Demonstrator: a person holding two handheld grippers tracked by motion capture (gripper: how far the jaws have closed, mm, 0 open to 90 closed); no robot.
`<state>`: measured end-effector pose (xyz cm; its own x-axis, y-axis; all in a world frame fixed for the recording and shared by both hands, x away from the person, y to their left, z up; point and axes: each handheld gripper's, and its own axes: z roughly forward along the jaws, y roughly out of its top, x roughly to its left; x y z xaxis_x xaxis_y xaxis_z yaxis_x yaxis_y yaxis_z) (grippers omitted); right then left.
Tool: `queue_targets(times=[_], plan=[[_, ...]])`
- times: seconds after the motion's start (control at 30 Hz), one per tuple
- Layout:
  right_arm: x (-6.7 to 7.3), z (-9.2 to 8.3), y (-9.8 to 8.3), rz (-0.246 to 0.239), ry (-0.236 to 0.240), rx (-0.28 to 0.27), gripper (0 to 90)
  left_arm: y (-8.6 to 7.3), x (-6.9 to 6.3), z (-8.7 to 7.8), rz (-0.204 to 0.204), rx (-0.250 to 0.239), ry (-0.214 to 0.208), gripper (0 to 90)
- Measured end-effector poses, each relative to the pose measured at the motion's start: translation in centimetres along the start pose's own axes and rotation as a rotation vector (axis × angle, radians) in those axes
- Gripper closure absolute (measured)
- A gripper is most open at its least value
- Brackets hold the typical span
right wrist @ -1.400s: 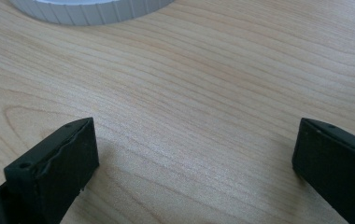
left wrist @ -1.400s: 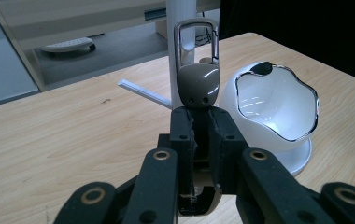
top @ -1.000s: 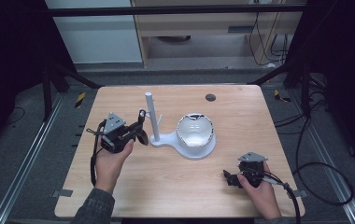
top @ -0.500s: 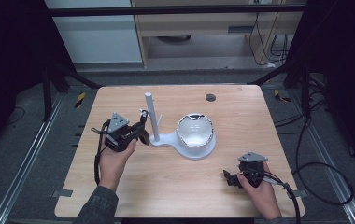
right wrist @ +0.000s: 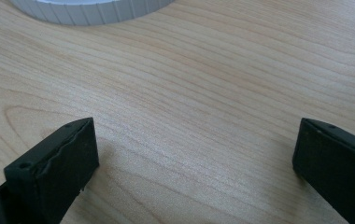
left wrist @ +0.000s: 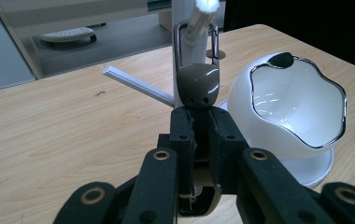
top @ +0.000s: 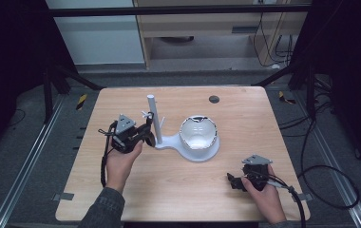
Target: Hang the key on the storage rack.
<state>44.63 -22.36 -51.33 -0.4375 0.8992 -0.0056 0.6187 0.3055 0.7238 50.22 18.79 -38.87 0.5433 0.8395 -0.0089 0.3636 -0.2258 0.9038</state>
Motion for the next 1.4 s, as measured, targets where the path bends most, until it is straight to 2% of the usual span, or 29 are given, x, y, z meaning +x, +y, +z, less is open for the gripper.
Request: queue_targets(times=[1.4], plan=[[0.0,0.0,0.0,0.000,0.000,0.000,0.7,-0.2,0.0,1.1,0.003,-0.008,0.013,80.2]])
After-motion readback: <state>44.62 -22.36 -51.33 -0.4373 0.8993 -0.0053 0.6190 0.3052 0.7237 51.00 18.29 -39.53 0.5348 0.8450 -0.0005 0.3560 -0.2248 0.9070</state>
